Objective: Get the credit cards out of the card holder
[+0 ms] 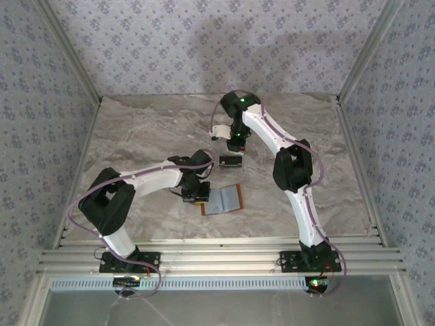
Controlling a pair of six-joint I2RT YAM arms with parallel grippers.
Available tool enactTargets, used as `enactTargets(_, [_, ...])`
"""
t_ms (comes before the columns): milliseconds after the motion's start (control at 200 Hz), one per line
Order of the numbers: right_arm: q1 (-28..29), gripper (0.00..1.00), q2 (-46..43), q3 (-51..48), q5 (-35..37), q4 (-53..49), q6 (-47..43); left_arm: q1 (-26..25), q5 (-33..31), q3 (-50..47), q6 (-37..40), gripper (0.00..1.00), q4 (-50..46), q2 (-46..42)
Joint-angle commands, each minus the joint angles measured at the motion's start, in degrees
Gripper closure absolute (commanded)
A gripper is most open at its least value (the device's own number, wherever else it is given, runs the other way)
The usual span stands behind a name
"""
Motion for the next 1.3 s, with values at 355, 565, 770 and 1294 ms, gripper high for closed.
enactTargets(355, [1.16, 0.97, 0.40, 0.91, 1.49, -2.94, -4.14, -0.23, -0.67, -0.31, -0.44, 0.89, -1.28, -2.00])
enactTargets(565, [1.42, 0.86, 0.30, 0.86, 1.71, -0.81, -4.16, -0.31, -0.74, -0.53, -0.48, 0.89, -1.36, -2.24])
enactTargets(770, [1.30, 0.81, 0.40, 0.26, 2.58, 0.92, -3.99, -0.21, -0.81, -0.84, -0.62, 0.89, -1.11, -2.33])
enactTargets(1294, [1.50, 0.60, -2.41, -4.94, -0.31, 2.32, -3.29, -0.22, -0.67, -1.24, -0.65, 0.89, -0.58, -2.33])
